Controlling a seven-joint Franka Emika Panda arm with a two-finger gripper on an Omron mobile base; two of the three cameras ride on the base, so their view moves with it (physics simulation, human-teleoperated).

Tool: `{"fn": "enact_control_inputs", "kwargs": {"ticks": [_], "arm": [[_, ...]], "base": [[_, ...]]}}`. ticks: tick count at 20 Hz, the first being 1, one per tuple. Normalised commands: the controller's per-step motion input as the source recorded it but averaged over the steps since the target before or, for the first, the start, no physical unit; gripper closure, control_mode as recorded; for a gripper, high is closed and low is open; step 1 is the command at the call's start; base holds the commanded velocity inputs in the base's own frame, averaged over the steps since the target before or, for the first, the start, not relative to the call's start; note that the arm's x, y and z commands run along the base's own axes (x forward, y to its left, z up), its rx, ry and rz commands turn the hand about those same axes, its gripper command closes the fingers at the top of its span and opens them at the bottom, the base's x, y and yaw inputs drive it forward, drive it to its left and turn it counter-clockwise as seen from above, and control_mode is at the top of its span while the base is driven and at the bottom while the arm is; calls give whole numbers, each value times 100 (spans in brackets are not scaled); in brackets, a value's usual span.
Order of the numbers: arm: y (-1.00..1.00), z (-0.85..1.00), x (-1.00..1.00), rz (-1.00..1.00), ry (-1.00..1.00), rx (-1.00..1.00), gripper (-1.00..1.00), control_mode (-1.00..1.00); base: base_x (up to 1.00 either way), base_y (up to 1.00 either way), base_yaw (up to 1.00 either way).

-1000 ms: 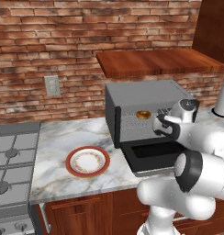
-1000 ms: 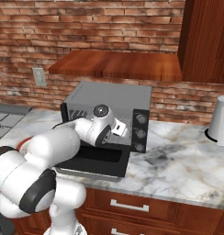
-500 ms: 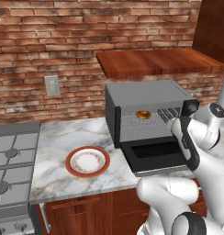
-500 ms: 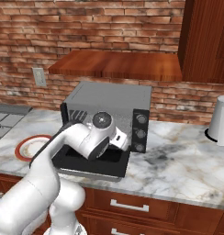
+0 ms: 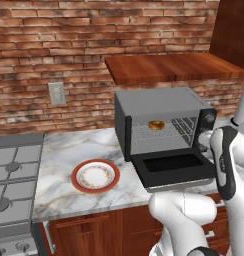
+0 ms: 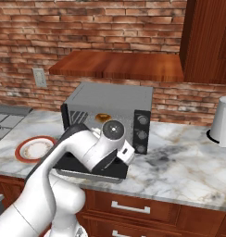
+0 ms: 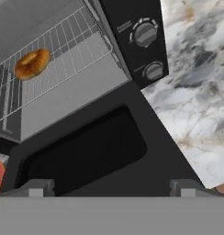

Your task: Pick up the bagel from the plate, place it on the toaster oven rack, close the door, and set the timer.

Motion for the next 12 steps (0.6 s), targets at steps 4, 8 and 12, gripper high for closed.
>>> {"fn": "enact_control_inputs", "kwargs": {"ticks": [4, 8, 12], "arm": [[-28, -9, -33, -7, 13, 13, -100, -100], [-19, -22, -15, -6, 17, 15, -100, -100], [-6, -43, -3, -3, 14, 14, -100, -100]], "base": [[0, 0, 0], [0, 0, 0], [0, 0, 0]]}}
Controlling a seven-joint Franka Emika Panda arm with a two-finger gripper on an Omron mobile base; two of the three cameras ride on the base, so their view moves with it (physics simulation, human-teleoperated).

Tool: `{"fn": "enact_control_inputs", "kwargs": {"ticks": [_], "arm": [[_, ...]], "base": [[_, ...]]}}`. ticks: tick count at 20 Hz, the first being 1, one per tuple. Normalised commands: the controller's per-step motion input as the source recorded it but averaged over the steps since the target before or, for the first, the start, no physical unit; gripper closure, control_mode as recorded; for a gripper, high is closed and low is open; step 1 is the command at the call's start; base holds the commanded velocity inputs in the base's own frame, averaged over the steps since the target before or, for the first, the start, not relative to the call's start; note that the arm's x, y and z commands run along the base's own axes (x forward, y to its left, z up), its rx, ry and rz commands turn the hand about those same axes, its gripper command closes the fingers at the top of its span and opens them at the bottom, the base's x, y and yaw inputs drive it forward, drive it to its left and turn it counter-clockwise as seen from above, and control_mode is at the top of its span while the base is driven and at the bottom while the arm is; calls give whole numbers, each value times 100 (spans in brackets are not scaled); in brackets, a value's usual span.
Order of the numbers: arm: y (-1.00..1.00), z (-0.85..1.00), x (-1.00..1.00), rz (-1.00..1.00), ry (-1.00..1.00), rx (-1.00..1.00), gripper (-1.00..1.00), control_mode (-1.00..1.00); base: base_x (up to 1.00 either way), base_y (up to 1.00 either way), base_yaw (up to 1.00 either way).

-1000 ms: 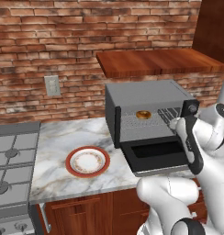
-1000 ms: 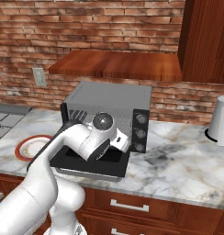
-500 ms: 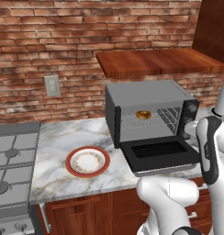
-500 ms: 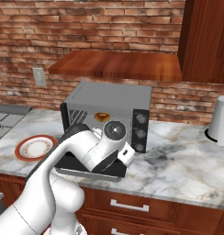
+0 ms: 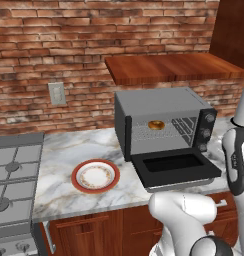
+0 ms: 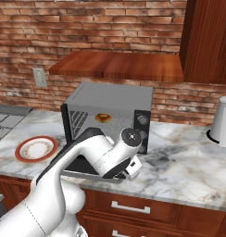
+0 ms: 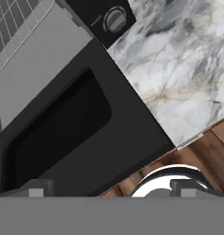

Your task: Pick up the bagel from the plate, place it on the toaster oven rack, close the door, and set the timer.

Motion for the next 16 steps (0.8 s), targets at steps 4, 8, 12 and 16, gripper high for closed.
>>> {"fn": "enact_control_inputs", "kwargs": {"ticks": [4, 8, 12, 16], "arm": [[0, -46, -8, -1, 8, 12, -100, -100], [0, -35, -3, 0, 0, 10, -100, -100], [0, -28, -1, 0, 0, 9, -100, -100], [0, -25, 0, 0, 0, 8, -100, -100]], "base": [[0, 0, 0], [0, 0, 0], [0, 0, 0], [0, 0, 0]]}}
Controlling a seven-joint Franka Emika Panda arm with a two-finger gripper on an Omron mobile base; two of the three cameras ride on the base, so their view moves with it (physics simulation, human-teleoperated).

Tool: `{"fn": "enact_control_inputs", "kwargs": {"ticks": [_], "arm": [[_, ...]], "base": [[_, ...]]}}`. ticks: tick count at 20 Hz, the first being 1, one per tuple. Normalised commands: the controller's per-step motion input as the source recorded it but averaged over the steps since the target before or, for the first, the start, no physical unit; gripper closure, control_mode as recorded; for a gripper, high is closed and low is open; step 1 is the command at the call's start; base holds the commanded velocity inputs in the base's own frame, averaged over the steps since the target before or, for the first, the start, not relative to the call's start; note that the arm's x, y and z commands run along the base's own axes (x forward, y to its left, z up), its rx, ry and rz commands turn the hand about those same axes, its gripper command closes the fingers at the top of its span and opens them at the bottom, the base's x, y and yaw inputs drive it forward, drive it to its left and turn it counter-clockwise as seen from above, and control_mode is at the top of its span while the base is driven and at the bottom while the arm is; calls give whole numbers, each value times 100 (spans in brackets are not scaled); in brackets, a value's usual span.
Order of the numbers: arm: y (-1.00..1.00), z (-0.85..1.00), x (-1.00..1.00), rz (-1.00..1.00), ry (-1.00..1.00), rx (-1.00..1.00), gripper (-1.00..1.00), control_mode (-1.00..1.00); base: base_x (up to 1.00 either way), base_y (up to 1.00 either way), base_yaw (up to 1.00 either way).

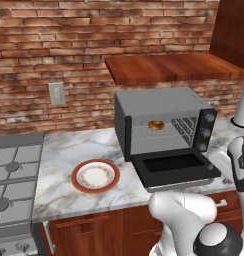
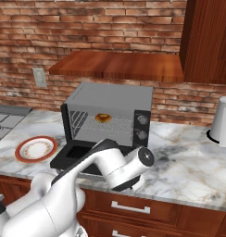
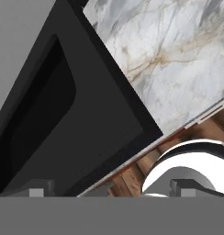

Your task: Pick up the bagel from the plate, place it on the toaster oven rack, close the door, and set the timer.

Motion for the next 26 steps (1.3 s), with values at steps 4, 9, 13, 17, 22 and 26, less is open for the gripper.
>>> {"fn": "enact_control_inputs", "kwargs": {"ticks": [4, 9, 13, 17, 22, 26], "arm": [[0, -22, 0, -1, 0, 7, -100, -100], [0, -19, 3, -1, 0, 7, -100, -100], [0, -18, 9, -1, 0, 6, -100, -100], [0, -14, 14, -1, 0, 5, -100, -100], [8, -9, 19, -2, 0, 3, -100, -100], [19, -6, 26, -3, 0, 1, -100, -100]], "base": [[0, 0, 0], [0, 0, 0], [0, 0, 0], [0, 0, 0], [0, 0, 0], [0, 0, 0]]}}
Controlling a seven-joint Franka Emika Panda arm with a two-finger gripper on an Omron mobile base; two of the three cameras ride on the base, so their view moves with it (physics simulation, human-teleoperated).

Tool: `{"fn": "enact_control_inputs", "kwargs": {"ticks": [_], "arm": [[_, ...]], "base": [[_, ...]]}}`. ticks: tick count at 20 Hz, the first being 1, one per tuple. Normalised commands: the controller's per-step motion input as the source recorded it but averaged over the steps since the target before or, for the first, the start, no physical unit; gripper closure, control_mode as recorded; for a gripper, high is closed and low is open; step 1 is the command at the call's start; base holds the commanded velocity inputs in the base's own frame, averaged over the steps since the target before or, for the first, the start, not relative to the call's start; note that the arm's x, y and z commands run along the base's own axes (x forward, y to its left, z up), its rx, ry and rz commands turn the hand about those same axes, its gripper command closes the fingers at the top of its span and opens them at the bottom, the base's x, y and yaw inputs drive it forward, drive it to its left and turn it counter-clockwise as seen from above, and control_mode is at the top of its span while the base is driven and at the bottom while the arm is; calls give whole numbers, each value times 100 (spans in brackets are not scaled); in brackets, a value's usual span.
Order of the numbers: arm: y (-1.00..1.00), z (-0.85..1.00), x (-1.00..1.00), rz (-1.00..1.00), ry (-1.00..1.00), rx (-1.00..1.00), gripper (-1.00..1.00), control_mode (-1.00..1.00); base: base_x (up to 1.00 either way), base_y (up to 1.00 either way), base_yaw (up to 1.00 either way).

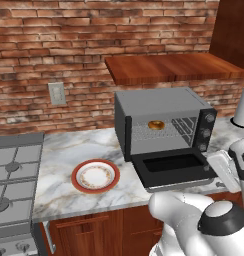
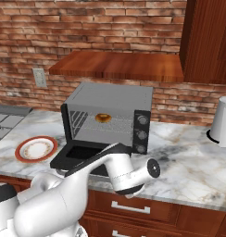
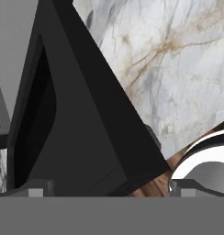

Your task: Pick up the bagel from the plate, place it on the toaster oven rack, close the door, and set the timer.

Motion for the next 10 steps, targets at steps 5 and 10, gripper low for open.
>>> {"fn": "enact_control_inputs", "kwargs": {"ticks": [5, 10], "arm": [[22, -14, 25, -4, 0, 0, -100, -100], [28, -2, 20, -5, -3, 0, -100, -100]], "base": [[0, 0, 0], [0, 0, 0]]}}
